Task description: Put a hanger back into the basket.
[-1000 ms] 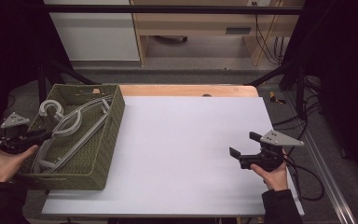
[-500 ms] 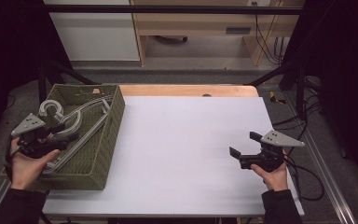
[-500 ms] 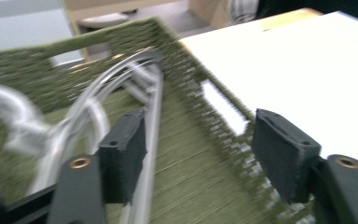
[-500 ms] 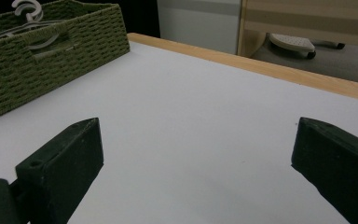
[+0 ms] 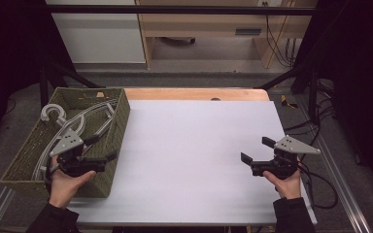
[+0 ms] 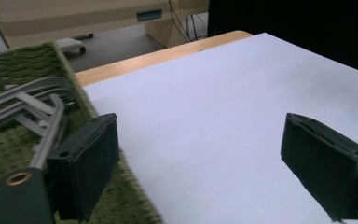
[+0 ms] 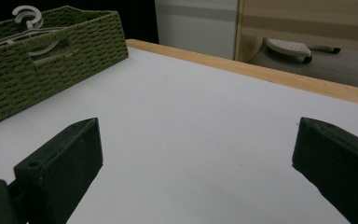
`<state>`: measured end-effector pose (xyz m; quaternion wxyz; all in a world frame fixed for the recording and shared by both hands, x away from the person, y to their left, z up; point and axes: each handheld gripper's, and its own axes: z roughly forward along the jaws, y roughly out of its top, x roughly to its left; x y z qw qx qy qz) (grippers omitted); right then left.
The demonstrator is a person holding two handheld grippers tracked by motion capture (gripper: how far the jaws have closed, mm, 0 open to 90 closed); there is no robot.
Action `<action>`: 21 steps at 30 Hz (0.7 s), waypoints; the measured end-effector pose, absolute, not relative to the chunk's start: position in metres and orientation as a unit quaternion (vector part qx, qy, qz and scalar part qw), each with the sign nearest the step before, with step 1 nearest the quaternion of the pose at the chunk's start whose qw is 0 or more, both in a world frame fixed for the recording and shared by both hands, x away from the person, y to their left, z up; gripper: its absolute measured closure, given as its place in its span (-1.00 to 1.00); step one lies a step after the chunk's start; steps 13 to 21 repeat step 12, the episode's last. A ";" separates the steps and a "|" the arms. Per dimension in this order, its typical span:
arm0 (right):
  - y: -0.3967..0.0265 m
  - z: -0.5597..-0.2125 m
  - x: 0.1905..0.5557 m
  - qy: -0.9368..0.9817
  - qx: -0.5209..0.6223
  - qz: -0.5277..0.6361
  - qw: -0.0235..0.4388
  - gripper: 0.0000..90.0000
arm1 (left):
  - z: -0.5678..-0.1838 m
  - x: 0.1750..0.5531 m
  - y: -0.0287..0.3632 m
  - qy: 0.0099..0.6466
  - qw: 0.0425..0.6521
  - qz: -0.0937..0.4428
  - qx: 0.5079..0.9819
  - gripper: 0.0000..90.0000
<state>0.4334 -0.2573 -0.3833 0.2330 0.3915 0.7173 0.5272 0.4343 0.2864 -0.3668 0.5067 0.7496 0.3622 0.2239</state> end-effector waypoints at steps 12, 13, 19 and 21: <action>-0.261 -0.382 0.431 0.714 0.388 0.532 0.237 -0.96 | -0.377 0.431 0.280 0.356 0.512 0.216 0.751 -0.82; -0.261 -0.382 0.431 0.714 0.388 0.532 0.237 -0.96 | -0.377 0.431 0.280 0.356 0.512 0.216 0.751 -0.82; -0.261 -0.382 0.431 0.714 0.388 0.532 0.237 -0.96 | -0.377 0.431 0.280 0.356 0.512 0.216 0.751 -0.82; -0.261 -0.382 0.431 0.714 0.388 0.532 0.237 -0.96 | -0.377 0.431 0.280 0.356 0.512 0.216 0.751 -0.82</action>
